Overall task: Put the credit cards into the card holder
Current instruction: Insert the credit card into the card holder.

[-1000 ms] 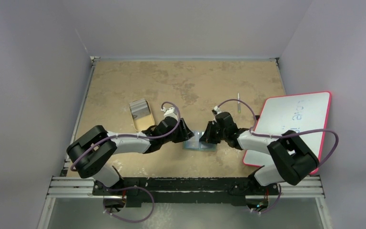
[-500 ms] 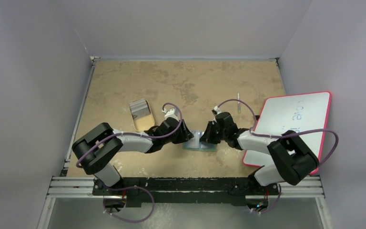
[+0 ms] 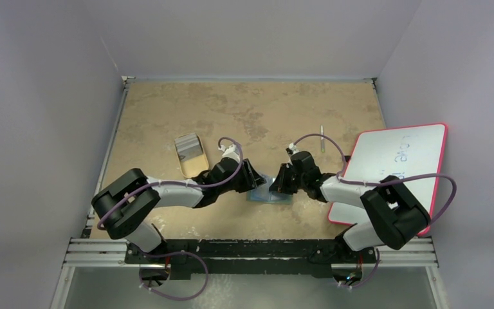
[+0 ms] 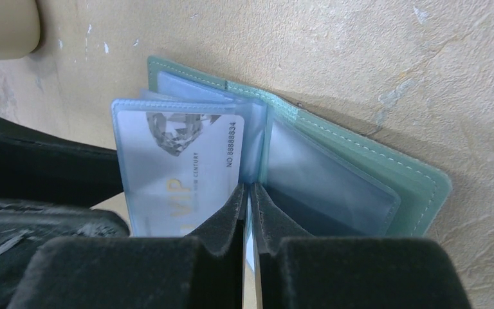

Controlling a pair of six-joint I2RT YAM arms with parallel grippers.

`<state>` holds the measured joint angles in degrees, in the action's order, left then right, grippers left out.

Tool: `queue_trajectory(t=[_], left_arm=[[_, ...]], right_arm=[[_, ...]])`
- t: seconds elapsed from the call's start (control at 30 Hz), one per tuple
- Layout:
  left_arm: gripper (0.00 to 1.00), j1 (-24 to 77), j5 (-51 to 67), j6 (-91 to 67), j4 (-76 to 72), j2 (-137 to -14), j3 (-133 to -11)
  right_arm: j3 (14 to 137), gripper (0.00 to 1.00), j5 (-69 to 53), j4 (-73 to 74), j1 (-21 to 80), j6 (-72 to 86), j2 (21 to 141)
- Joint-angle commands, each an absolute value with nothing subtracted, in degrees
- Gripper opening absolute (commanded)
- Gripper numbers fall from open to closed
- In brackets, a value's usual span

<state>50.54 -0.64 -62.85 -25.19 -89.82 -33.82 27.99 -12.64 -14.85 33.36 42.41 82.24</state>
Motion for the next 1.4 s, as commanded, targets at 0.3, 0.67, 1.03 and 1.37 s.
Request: queue_trajectory(t=[0.3,0.67,1.03,1.37], left_arm=[[0.17,50.54,1.90,-64.70,-33.88,-88.23,-31.76],[0.06,50.54,3.39,-65.69,-41.35,-89.62,-29.63],[0.29,50.54,0.39,-62.27,-32.92,-89.83,-31.36],[0.38,50.49,-4.70,-58.03,-21.63,-88.68,-34.78]], right_arm=[[27.16,0.09,-11.73,-13.95,33.40,41.65,82.33],[26.82,0.09,-12.12,-14.63,33.40,41.79,82.53],[26.59,0.10,-12.12,-14.55,33.40,41.92,82.00],[27.17,0.10,-12.38,-14.56,33.40,41.58,82.87]])
